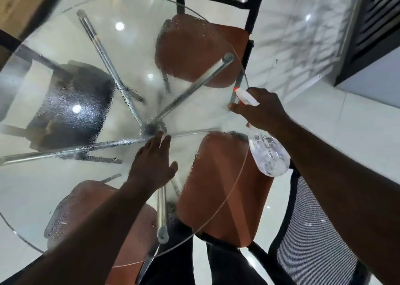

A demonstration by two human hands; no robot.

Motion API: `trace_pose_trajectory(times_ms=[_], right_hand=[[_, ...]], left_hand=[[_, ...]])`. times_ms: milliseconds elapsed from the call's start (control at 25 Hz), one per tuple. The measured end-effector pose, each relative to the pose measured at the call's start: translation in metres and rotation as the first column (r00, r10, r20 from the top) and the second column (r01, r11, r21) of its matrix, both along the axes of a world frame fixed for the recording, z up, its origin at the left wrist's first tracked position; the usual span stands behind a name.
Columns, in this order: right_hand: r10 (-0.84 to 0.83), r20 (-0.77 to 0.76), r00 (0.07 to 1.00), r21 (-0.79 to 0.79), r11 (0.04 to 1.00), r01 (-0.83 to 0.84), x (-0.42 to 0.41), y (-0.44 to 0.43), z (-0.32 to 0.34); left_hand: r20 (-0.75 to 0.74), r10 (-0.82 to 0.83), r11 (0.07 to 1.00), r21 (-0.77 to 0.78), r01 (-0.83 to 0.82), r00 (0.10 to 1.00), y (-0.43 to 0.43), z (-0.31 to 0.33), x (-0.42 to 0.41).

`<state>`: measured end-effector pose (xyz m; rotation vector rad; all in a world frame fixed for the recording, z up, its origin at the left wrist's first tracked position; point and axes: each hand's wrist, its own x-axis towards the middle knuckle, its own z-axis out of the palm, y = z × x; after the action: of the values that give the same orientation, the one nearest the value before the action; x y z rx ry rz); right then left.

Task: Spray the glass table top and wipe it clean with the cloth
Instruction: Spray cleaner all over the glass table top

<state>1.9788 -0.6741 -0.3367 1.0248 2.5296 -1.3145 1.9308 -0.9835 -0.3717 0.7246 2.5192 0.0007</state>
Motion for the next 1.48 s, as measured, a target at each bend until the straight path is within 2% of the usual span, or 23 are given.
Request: trace_pose_trajectory(times_ms=[160,360,480,760,1040,1120,1200,1320,1480], right_hand=[[-0.024,-0.086,0.996,0.055,0.998,0.029,-0.049,-0.015,0.023],[0.034,-0.092,0.995,-0.030,0.999,-0.037,-0.085,-0.033,0.037],[-0.083,-0.137,0.987,-0.039,0.996,0.078,-0.088,-0.037,0.039],[-0.255,-0.124,0.959,-0.102,0.965,0.243,-0.036,-0.027,0.017],[-0.299,-0.042,0.953,-0.168,0.943,0.288,0.060,-0.061,-0.002],[-0.230,0.003,0.973,-0.080,0.970,0.230,0.098,-0.076,-0.013],[-0.168,-0.040,0.985,0.019,0.985,0.169,0.137,-0.092,-0.026],[-0.052,-0.168,0.984,0.029,0.998,0.058,0.182,-0.115,-0.039],[0.061,-0.174,0.983,-0.023,0.998,-0.066,0.223,-0.142,-0.040]], left_hand=[[0.004,0.022,0.999,0.024,-0.022,1.000,-0.004,0.009,-0.013],[-0.016,0.053,0.994,0.098,-0.051,0.998,-0.009,0.018,-0.026],[-0.008,0.064,0.991,0.118,-0.063,0.998,-0.012,0.019,-0.030],[0.034,0.030,0.994,0.103,-0.033,0.999,-0.026,0.013,-0.010],[0.090,0.030,0.993,0.107,-0.039,0.995,-0.044,0.014,0.035],[0.102,0.045,0.992,0.114,-0.057,0.994,-0.055,0.016,0.059],[0.108,0.085,0.987,0.127,-0.099,0.990,-0.066,0.018,0.088],[0.108,0.170,0.974,0.134,-0.184,0.979,-0.083,0.021,0.129],[0.104,0.215,0.962,0.147,-0.229,0.971,-0.115,0.025,0.166]])
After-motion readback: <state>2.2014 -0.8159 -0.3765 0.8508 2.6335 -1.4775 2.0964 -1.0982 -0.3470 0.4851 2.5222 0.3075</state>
